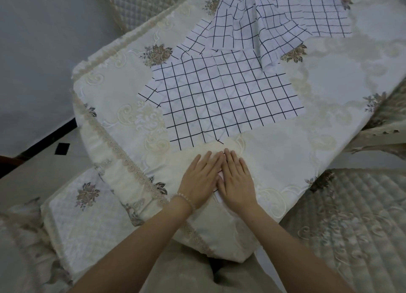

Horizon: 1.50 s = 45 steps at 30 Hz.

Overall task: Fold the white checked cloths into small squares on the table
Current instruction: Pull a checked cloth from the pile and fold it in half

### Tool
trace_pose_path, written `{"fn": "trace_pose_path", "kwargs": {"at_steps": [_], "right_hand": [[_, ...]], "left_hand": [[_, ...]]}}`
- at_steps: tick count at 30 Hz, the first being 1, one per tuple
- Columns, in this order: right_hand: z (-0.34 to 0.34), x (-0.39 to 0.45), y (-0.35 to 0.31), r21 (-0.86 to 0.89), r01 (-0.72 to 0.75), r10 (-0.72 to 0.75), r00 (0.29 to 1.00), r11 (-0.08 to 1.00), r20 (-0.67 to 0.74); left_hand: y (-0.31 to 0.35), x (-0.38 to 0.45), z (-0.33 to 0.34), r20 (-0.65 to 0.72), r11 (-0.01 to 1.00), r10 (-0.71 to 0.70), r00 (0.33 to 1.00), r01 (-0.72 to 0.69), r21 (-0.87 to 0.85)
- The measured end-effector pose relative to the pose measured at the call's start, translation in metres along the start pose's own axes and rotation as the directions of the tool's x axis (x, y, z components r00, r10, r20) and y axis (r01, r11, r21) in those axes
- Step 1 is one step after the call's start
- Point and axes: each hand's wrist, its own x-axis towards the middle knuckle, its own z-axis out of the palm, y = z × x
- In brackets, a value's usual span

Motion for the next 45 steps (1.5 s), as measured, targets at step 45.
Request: {"fn": "trace_pose_path", "kwargs": {"at_steps": [45], "right_hand": [[-0.092, -0.016, 0.078, 0.886, -0.463, 0.88, 0.433, 0.033, 0.194]], "left_hand": [[0.068, 0.089, -0.053, 0.53, 0.091, -0.215, 0.82, 0.557, -0.825]]}}
